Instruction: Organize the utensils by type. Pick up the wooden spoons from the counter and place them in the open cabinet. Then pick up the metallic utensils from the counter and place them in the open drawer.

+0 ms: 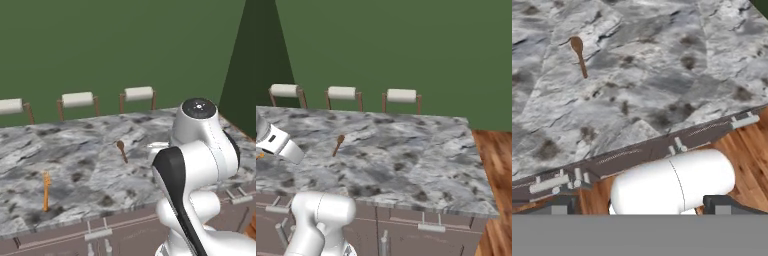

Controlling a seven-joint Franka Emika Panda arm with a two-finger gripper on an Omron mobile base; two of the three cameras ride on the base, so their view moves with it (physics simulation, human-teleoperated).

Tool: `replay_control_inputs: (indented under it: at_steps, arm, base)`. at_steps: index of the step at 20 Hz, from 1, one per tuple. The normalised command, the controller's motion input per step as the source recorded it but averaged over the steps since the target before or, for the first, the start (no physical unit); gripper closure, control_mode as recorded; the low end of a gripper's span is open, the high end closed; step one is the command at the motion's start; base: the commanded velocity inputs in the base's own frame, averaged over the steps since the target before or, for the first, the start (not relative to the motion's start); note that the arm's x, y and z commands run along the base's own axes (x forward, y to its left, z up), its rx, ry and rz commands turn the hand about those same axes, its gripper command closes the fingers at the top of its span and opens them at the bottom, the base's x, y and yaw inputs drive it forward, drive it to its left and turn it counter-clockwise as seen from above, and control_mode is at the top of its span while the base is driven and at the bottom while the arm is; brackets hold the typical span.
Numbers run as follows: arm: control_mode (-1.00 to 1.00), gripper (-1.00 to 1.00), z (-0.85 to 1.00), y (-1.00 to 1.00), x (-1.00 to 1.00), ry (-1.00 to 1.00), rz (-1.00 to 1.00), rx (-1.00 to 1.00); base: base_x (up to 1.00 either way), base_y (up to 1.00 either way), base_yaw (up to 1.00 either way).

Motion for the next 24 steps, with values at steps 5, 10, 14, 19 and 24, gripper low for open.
replay_control_inputs:
  at_steps: [5, 10, 14, 19, 24]
  arm:
    - [1.00, -1.00, 0.00, 0.00, 0.00, 0.00, 0.00, 0.00]
    - [1.00, -1.00, 0.00, 0.00, 0.00, 0.00, 0.00, 0.00]
    - [1.00, -1.00, 0.00, 0.00, 0.00, 0.00, 0.00, 0.00]
    - [1.00, -1.00, 0.00, 0.00, 0.00, 0.00, 0.00, 0.00]
    - [1.00, -1.00, 0.00, 0.00, 0.00, 0.00, 0.00, 0.00]
  base:
    - [0.42, 0.45, 0.11]
    - [0.18, 0.15, 0.02]
    - [0.00, 0.00, 0.00]
    - [0.00, 0.00, 0.00]
    - [0.05, 0.00, 0.00]
